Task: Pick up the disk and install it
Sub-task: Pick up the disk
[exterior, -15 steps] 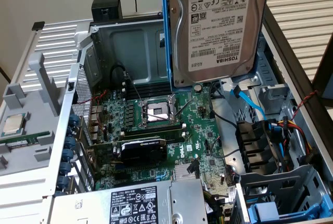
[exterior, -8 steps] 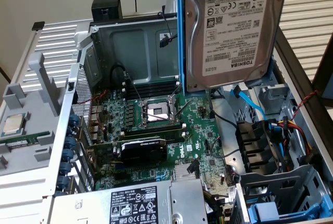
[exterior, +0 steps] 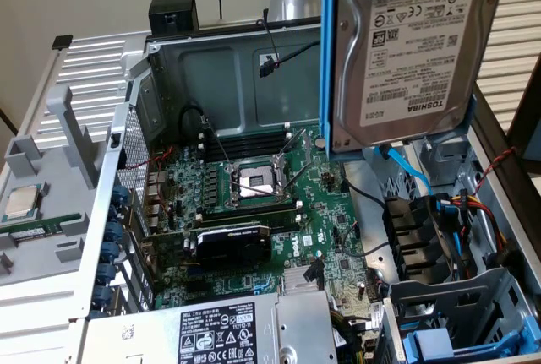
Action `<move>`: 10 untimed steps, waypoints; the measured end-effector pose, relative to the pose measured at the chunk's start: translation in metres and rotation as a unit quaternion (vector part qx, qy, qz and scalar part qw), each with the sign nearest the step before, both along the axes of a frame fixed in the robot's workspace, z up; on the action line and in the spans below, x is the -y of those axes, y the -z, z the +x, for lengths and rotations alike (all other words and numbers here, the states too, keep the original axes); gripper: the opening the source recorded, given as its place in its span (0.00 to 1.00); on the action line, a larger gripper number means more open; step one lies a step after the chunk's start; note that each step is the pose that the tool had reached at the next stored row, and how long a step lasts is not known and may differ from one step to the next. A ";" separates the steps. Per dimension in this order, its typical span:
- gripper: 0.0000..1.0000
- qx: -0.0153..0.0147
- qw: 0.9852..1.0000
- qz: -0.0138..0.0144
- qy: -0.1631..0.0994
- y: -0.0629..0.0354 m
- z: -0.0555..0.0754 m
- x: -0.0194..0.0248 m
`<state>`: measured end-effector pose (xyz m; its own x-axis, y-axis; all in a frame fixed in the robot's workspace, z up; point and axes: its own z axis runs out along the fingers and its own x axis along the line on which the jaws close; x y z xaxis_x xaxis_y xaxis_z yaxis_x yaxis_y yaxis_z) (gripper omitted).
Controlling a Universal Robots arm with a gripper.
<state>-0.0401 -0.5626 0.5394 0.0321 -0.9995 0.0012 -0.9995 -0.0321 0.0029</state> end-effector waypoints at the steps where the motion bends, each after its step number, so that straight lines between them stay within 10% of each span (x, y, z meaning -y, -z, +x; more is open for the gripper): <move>1: 0.37 0.000 1.000 0.000 0.000 0.0000 0.003 0.0004; 10: 0.37 0.000 1.000 0.000 0.000 0.0000 0.028 0.0036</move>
